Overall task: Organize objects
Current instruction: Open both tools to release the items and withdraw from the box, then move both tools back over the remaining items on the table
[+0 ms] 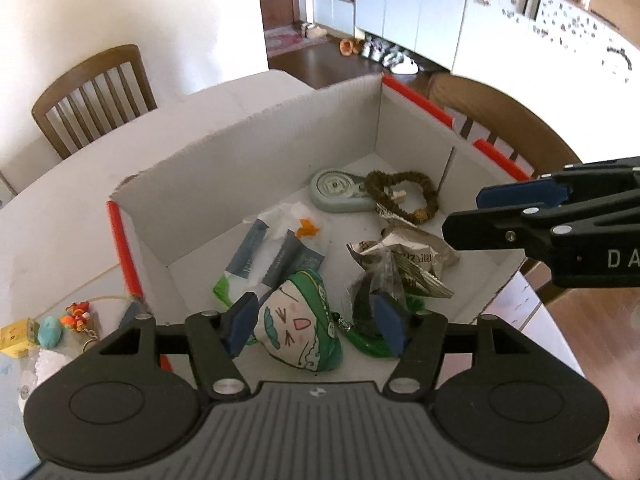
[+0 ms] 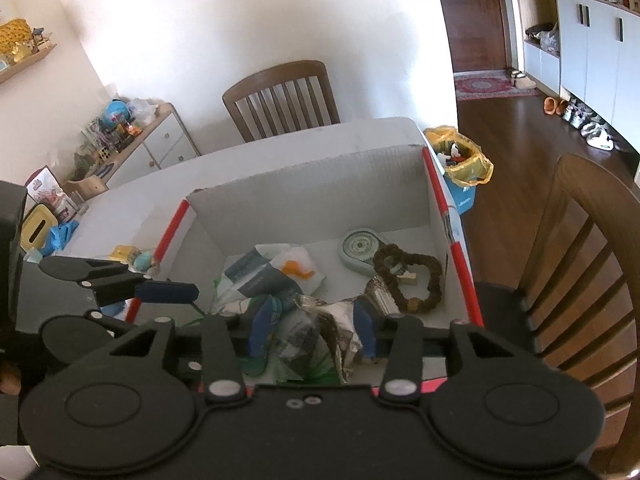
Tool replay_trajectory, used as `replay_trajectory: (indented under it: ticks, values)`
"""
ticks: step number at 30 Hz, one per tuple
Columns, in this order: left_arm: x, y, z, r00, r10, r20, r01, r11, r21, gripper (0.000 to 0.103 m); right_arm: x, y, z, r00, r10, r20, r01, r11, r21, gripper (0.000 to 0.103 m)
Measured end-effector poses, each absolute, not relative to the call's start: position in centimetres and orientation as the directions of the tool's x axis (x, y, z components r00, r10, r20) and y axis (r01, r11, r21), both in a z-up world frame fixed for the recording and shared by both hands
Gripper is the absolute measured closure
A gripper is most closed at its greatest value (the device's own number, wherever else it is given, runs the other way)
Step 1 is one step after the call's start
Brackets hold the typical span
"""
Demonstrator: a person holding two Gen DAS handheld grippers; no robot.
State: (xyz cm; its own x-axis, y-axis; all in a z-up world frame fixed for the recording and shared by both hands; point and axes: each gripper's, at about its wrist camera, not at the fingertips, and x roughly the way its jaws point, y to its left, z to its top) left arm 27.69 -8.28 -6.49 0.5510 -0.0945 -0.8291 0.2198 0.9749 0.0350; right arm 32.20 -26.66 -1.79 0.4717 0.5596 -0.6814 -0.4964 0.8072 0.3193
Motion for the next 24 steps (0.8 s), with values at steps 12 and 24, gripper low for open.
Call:
replay_trajectory:
  ticks: [12, 24]
  values:
    - [23.9, -4.9, -2.6, 0.649, -0.093, -0.755, 0.152, 0.988, 0.008, 0.039, 29.5, -24.7, 1.0, 0.499, 0.587, -0.637, -0.545, 0.784, 0.296, 0.041]
    - [20.4, 1.2, 0.7, 0.717, -0.106, -0.689, 0.107, 0.993, -0.042, 0.028, 26.3, -20.6, 3.0, 0.523, 0.605, -0.6, -0.543, 0.779, 0.313, 0.022]
